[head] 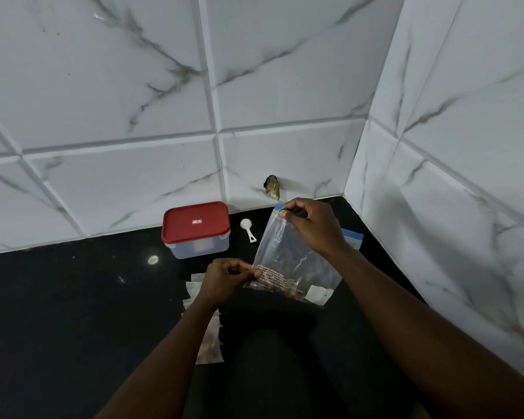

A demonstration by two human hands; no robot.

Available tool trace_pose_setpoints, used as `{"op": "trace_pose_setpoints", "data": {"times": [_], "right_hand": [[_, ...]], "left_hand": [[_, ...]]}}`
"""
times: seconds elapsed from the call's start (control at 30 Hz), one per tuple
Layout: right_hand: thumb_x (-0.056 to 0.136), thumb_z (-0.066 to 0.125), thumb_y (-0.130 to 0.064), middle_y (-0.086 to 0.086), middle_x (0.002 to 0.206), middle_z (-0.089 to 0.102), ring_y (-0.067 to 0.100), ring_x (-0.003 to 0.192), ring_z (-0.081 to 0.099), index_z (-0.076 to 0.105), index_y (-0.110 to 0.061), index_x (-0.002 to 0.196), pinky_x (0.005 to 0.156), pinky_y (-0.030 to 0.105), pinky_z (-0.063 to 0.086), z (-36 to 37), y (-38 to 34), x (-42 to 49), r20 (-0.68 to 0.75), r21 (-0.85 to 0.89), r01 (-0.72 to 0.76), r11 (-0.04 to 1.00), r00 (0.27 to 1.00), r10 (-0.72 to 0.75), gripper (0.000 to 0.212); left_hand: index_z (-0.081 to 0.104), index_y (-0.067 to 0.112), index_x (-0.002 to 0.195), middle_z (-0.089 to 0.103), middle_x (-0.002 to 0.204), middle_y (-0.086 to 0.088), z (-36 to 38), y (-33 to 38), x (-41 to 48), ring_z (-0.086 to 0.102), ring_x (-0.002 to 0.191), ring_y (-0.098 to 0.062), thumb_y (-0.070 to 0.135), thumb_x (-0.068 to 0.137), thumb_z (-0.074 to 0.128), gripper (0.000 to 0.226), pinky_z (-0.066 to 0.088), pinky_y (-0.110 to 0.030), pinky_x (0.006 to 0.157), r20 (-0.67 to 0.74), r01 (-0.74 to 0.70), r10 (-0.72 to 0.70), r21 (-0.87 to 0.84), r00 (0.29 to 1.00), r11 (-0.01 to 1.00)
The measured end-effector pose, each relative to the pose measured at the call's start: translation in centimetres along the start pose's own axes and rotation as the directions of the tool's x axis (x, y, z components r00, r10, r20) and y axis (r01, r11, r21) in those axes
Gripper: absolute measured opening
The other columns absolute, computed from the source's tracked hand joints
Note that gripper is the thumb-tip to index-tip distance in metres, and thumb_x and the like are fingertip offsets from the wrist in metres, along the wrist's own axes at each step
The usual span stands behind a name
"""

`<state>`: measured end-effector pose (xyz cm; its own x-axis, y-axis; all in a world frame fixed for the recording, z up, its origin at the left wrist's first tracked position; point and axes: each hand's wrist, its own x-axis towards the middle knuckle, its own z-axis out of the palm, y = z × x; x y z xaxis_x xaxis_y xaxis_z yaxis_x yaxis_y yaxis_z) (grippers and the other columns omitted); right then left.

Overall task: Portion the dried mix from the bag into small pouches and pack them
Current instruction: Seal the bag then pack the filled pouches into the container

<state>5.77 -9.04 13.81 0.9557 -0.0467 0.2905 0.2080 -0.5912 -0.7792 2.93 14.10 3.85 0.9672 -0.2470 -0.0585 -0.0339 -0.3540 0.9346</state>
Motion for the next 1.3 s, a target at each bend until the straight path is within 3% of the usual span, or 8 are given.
{"op": "trace_pose_setpoints", "data": {"times": [0.33,0.63,0.77,0.87,1.0,1.07,1.17,1.3], "right_hand": [[0.087,0.077,-0.034,-0.013,0.082,0.074,0.007,0.078,0.071,0.078,-0.027,0.096,0.079,0.046,0.06,0.3,0.7,0.7,0.008,0.026,0.004,1.0,1.0,-0.004,0.011],[0.081,0.084,-0.024,-0.006,0.087,0.076,0.003,0.081,0.072,0.07,-0.026,0.107,0.083,0.034,0.06,1.1,0.1,-0.6,0.239,0.055,-0.026,0.998,0.971,0.012,0.029],[0.082,0.083,-0.021,-0.004,0.088,0.077,0.003,0.084,0.073,0.069,-0.021,0.116,0.086,0.031,0.059,1.4,-0.2,-1.4,0.391,0.091,-0.009,0.996,0.92,-0.027,0.037],[0.078,0.086,-0.033,-0.011,0.1,0.076,0.001,0.094,0.071,0.068,-0.027,0.122,0.092,0.029,0.057,1.0,0.1,-1.7,0.38,0.099,0.006,0.995,0.924,-0.043,0.048],[0.061,0.084,-0.067,-0.023,0.111,0.071,-0.003,0.104,0.064,0.061,-0.04,0.128,0.094,0.029,0.054,-1.4,2.4,-1.9,0.388,-0.085,0.028,0.996,0.922,0.007,0.075],[0.057,0.084,-0.071,-0.024,0.115,0.068,-0.004,0.107,0.061,0.06,-0.041,0.13,0.095,0.028,0.052,-2.9,3.6,-2.4,0.472,-0.151,0.002,0.989,0.879,0.07,0.083],[0.061,0.089,-0.058,-0.023,0.12,0.066,-0.005,0.109,0.06,0.06,-0.037,0.132,0.092,0.017,0.048,-4.3,5.5,-3.6,0.575,-0.205,0.008,0.979,0.81,0.114,0.079],[0.071,0.09,-0.032,-0.016,0.097,0.073,-0.004,0.09,0.067,0.075,-0.028,0.109,0.082,0.02,0.055,-4.8,8.1,-5.3,0.472,-0.213,0.038,0.976,0.879,0.069,0.041]], "left_hand": [[0.075,0.005,0.104,0.08,0.101,-0.005,-0.4,-0.5,-0.9,0.077,0.095,-0.017,0.005,0.088,0.074,0.017,0.062,-0.028,0.082,0.079,0.058,-0.046,-0.149,0.996,0.987],[0.065,0.023,0.109,0.071,0.106,0.004,-0.1,-0.7,0.5,0.069,0.098,-0.007,0.012,0.091,0.073,0.022,0.053,-0.023,0.084,0.261,0.103,-0.16,0.22,0.952,0.97],[0.06,0.03,0.11,0.065,0.102,0.014,0.5,0.5,0.9,0.063,0.095,0.001,0.015,0.091,0.074,0.028,0.05,-0.017,0.08,0.16,0.049,-0.089,0.239,0.983,0.97],[0.063,0.033,0.106,0.07,0.104,0.006,0.2,1.3,1.2,0.07,0.097,-0.01,0.01,0.092,0.073,0.028,0.058,-0.028,0.085,0.031,0.007,-0.01,0.108,0.999,0.994],[0.068,0.036,0.102,0.075,0.1,-0.001,-1.0,1.7,1.4,0.073,0.091,-0.012,0.013,0.095,0.069,0.024,0.059,-0.024,0.08,0.045,-0.077,0.072,0.113,0.996,0.991],[0.07,0.034,0.101,0.076,0.098,-0.003,-1.5,1.6,1.3,0.073,0.092,-0.013,0.015,0.095,0.07,0.02,0.059,-0.026,0.082,0.069,-0.092,0.084,0.124,0.994,0.988],[0.075,0.017,0.102,0.074,0.087,-0.01,-1.6,1.5,1.2,0.072,0.082,-0.022,0.026,0.091,0.074,0.014,0.058,-0.031,0.077,0.101,-0.114,0.102,0.117,0.99,0.987],[0.075,0.009,0.098,0.072,0.085,-0.016,-1.4,2.0,0.9,0.07,0.08,-0.032,0.047,0.082,0.072,0.041,0.059,-0.038,0.074,0.107,-0.147,0.139,0.072,0.984,0.987]]}}
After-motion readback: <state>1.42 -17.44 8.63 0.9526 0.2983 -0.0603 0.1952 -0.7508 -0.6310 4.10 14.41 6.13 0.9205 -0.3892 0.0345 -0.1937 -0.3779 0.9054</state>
